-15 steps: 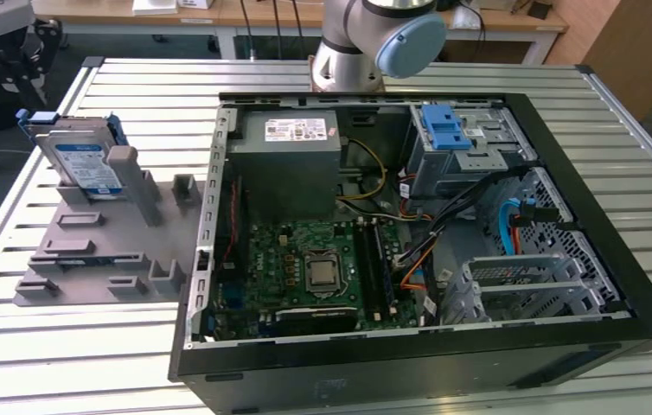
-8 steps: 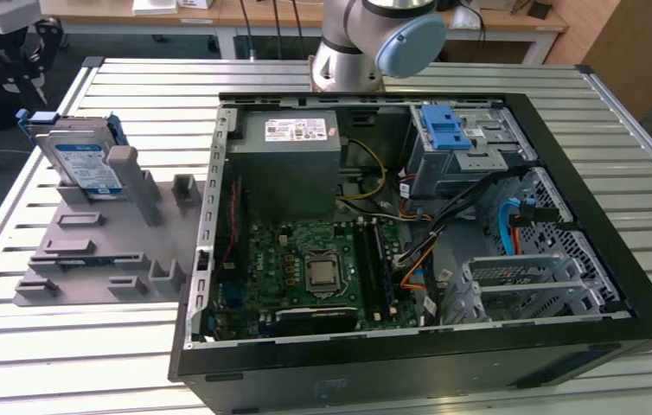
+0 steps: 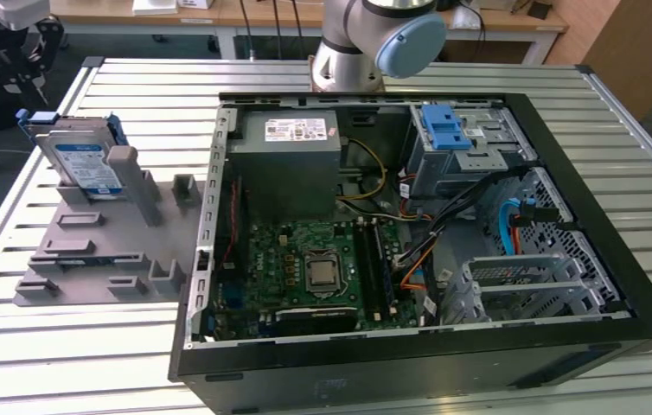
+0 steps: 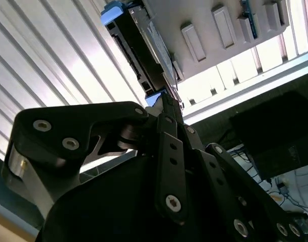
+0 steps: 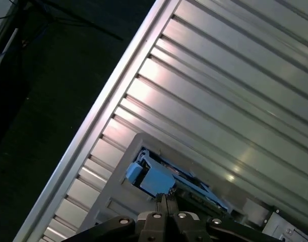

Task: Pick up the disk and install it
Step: 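Pick up the disk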

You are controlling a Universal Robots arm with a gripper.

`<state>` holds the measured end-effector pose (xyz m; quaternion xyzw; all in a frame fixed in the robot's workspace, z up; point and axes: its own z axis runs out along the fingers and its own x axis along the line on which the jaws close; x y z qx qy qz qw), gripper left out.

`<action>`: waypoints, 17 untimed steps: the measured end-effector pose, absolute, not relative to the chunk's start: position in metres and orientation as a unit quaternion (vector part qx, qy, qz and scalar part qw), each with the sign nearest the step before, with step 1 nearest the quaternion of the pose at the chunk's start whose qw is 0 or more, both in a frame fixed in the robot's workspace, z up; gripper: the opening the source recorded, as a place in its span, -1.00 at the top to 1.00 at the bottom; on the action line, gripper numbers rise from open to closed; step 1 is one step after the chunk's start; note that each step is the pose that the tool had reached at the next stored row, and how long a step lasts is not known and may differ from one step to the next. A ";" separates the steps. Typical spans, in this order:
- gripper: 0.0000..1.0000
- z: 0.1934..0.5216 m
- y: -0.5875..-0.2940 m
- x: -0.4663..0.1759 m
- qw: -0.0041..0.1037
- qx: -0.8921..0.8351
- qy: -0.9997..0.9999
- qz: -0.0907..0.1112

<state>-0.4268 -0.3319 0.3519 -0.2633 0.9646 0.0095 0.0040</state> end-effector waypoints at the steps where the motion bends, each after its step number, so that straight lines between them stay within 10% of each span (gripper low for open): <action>1: 0.79 0.352 -0.332 -0.427 0.004 -0.271 0.962 0.010; 17: 0.79 0.350 -0.332 -0.427 0.003 -0.378 0.926 0.010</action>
